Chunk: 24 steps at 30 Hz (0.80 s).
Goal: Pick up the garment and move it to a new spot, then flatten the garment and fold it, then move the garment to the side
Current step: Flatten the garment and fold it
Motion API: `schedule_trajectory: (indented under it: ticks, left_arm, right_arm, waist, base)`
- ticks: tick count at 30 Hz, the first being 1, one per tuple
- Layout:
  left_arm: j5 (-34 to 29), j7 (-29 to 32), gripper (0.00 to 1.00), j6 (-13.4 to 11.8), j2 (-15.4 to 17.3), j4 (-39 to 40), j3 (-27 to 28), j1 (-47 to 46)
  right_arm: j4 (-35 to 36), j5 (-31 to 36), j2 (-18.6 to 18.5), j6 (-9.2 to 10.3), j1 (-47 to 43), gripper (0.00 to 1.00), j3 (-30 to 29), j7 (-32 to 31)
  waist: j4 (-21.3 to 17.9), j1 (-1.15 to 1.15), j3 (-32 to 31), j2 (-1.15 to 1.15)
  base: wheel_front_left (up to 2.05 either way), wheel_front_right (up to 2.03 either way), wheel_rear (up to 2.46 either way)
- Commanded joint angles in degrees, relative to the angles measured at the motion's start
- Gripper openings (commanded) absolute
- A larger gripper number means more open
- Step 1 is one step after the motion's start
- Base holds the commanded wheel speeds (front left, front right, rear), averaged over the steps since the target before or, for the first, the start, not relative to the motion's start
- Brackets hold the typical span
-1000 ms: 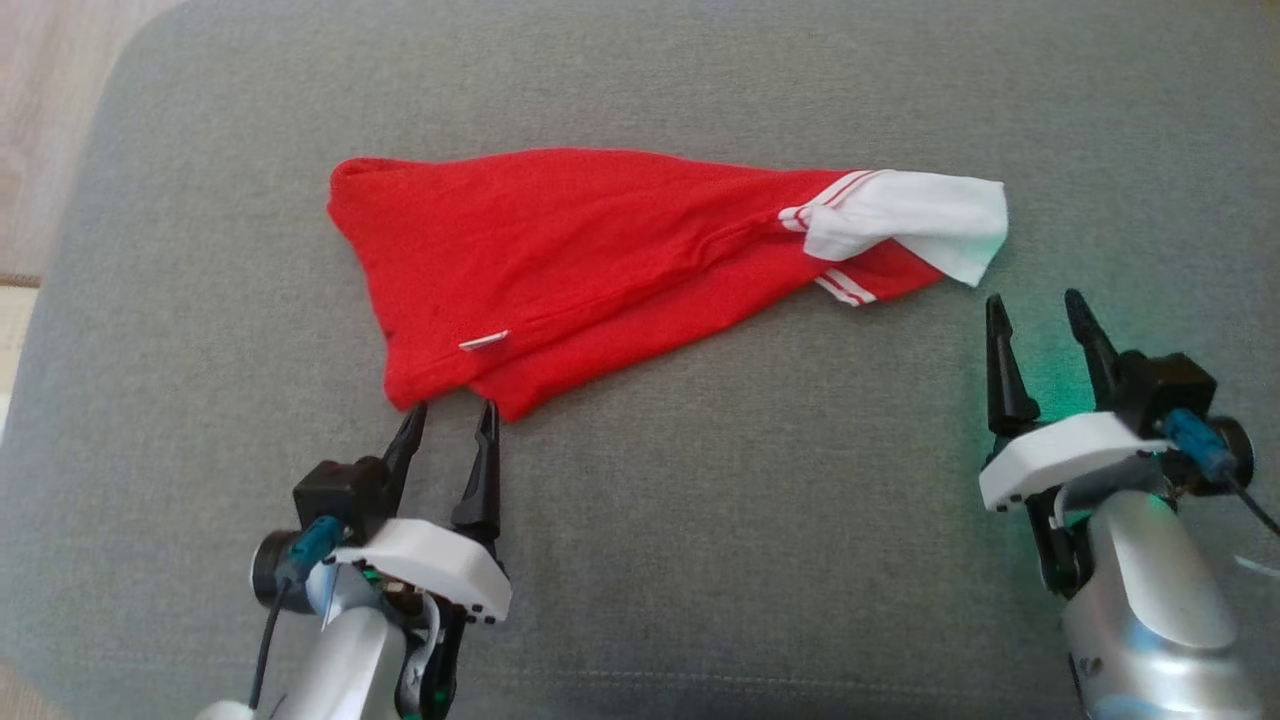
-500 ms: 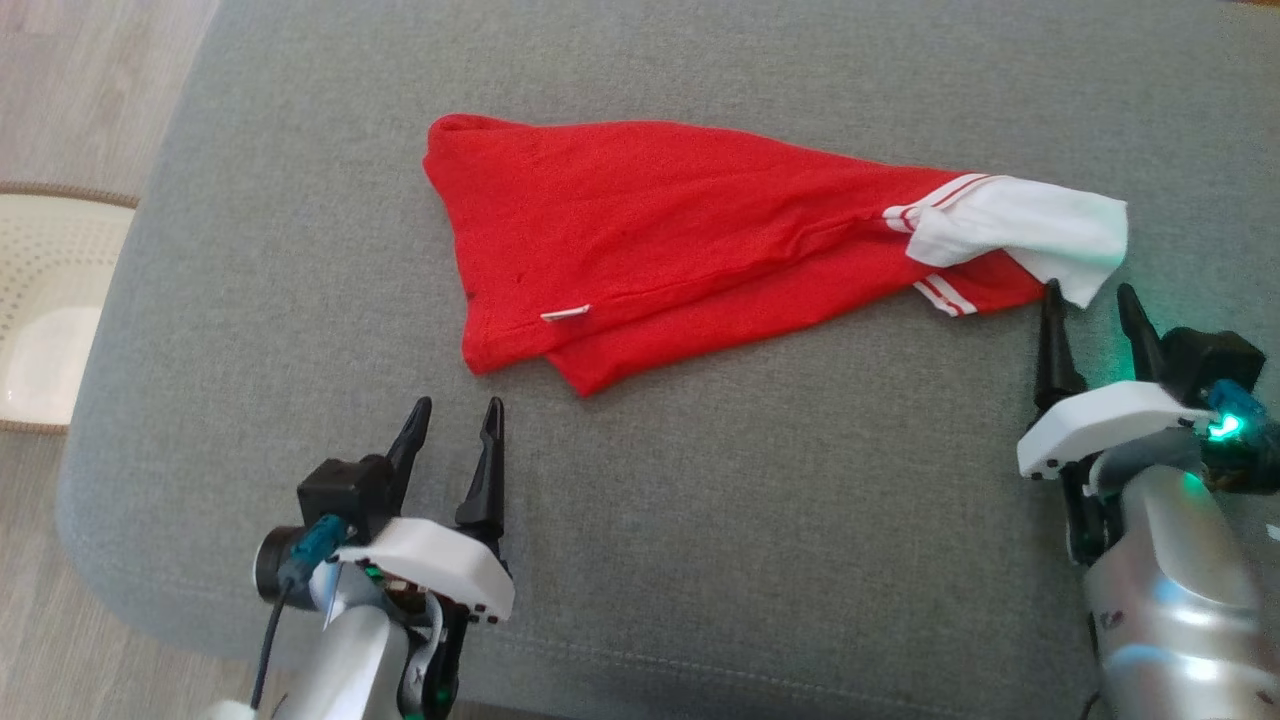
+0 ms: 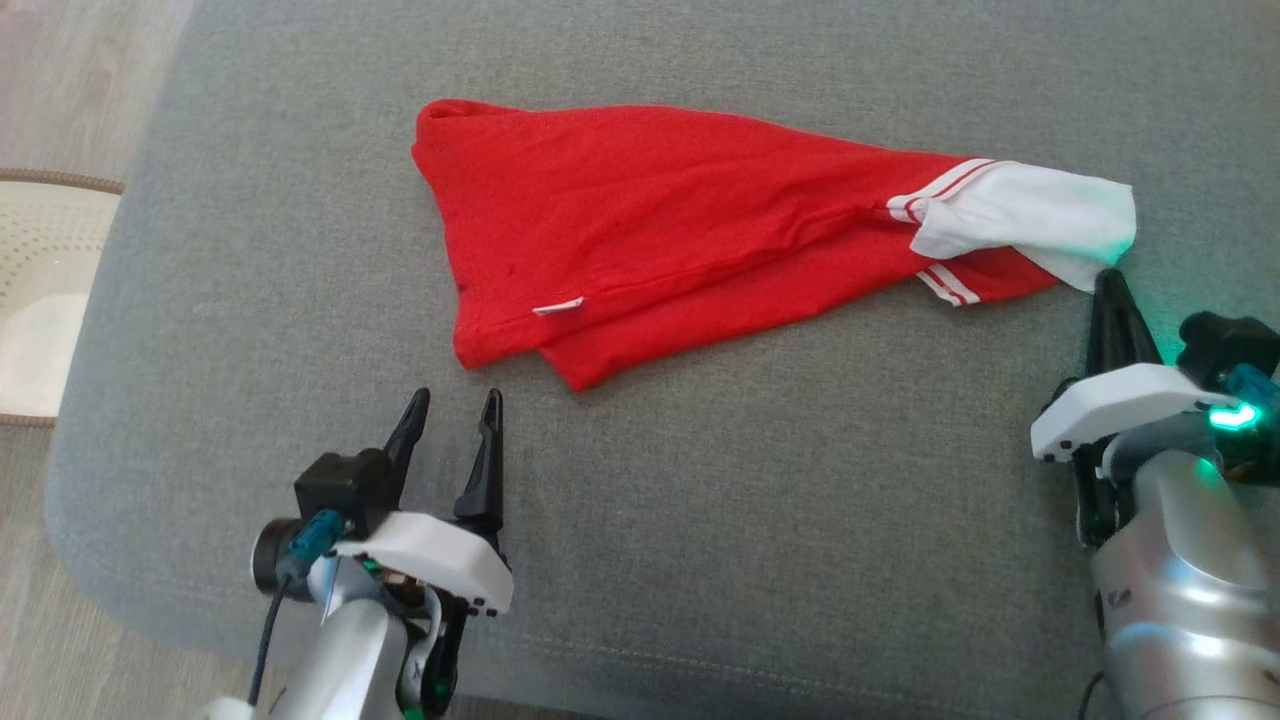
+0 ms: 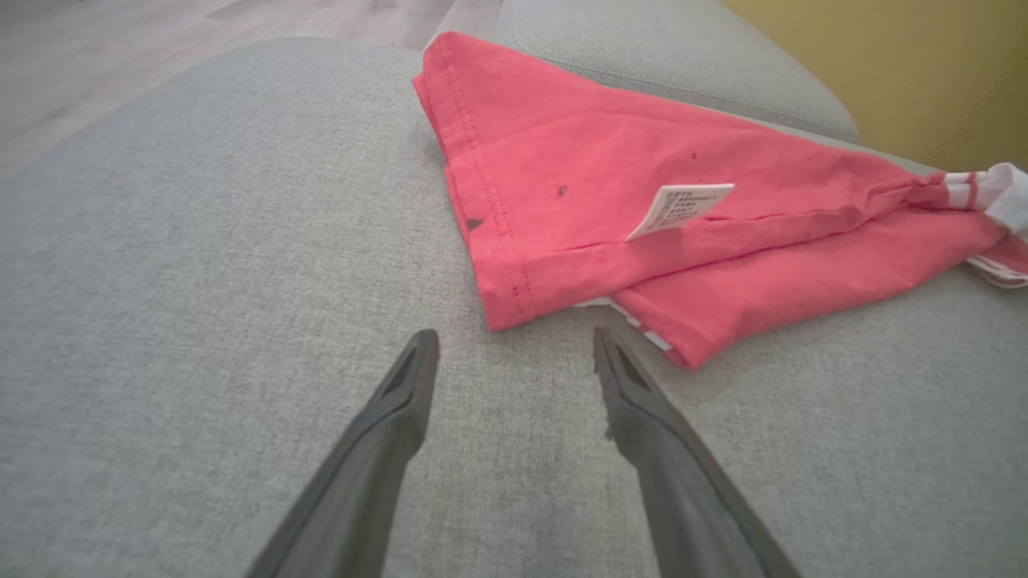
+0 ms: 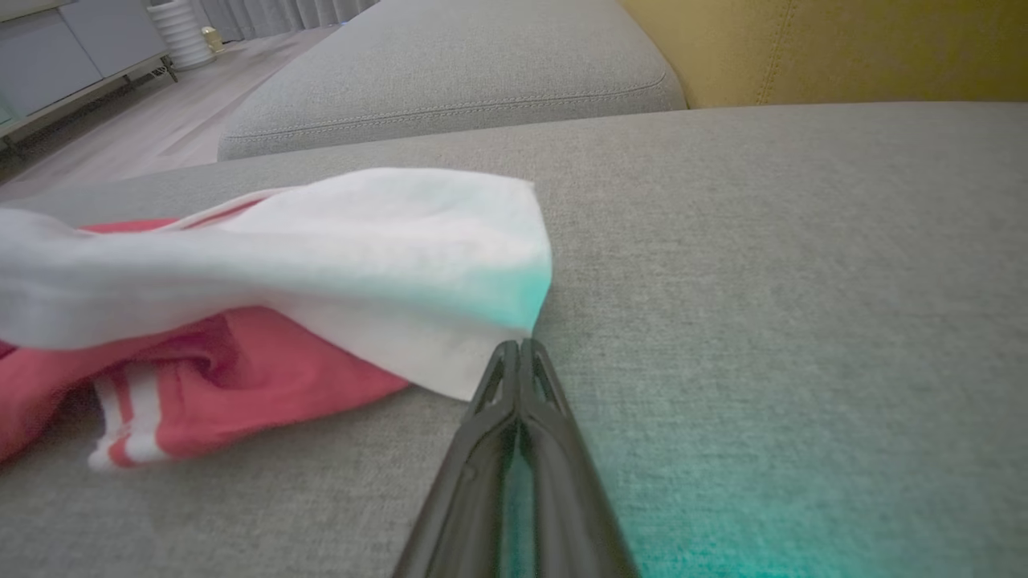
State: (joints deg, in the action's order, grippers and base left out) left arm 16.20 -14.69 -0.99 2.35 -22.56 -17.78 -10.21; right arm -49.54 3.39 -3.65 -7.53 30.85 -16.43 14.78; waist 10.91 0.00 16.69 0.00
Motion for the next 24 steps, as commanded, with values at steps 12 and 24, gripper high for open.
schedule_trajectory:
  ticks: [12, 24]
  left_arm:
    - [-0.2, -0.3, 1.0, -0.3, 0.5, 1.3, 2.0, -1.9]
    - [-3.5, -0.3, 1.0, -3.2, 0.5, 3.0, 6.0, 0.7]
  right_arm:
    - [5.6, -4.3, 0.8, 0.04, -0.8, 0.0, 3.8, 0.2]
    - [16.8, -9.5, 0.8, 0.04, -9.1, 1.0, 7.8, 0.2]
  waist:
    - [-0.9, 0.0, -1.4, 0.0]
    - [-4.6, 0.0, -6.2, 0.0]
  base:
    - [0.0, 0.0, 0.0]
    - [0.0, 0.0, 0.0]
